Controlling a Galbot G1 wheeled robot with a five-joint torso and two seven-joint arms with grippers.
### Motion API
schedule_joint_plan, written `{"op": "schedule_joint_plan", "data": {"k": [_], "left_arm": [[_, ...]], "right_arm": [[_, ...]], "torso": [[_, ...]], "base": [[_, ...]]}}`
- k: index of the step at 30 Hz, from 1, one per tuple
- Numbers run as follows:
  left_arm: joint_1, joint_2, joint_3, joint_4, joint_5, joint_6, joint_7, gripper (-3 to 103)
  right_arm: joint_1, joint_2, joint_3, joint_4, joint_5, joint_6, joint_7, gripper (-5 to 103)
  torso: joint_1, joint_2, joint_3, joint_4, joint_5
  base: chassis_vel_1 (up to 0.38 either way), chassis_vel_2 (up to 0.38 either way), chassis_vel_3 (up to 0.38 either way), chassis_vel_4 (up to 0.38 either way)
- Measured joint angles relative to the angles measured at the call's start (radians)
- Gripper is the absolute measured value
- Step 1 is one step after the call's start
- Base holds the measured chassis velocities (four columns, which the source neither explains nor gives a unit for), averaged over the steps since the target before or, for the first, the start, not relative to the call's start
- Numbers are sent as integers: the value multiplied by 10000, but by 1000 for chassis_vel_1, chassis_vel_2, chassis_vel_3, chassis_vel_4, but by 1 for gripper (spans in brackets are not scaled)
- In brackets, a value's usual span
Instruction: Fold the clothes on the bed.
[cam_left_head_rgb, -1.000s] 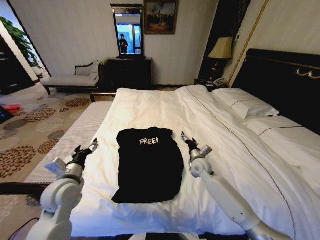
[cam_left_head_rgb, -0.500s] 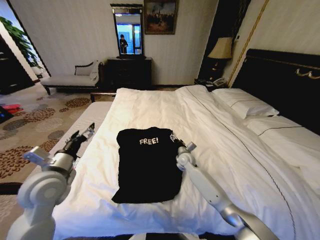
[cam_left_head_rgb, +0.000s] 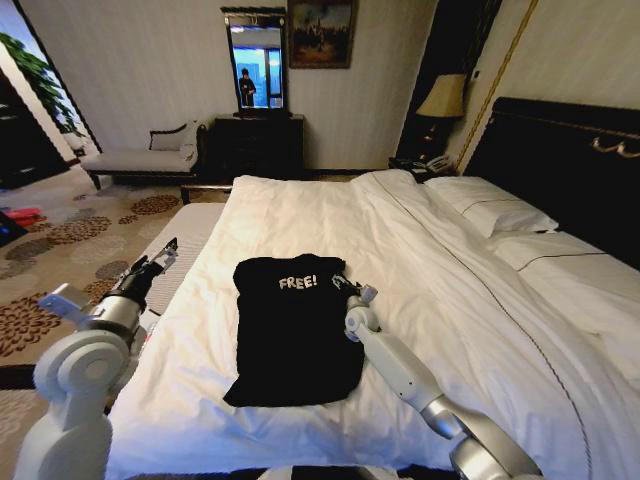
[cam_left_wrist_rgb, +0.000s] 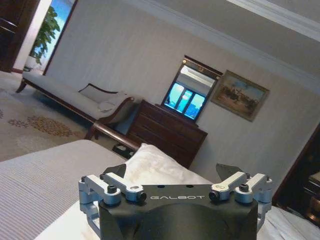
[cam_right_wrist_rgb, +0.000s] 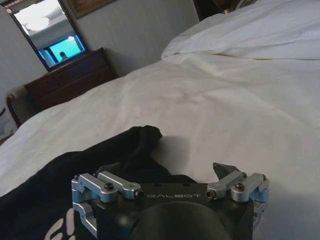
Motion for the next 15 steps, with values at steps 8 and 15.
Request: {"op": "schedule_joint_plan", "data": {"k": [8, 15], "left_arm": [[500, -106, -474, -275, 12, 52, -95, 100], [996, -241, -858, -625, 27, 81, -142, 100]], "right_arm": [[104, 113, 285, 58, 1917, -134, 305, 103], [-93, -12, 294, 184, 1971, -329, 106, 74]], "torso": [[0, 0, -1, 5, 0], [-2, 0, -1, -2, 1]], "base": [[0, 0, 0, 0], [0, 0, 0, 0]]}}
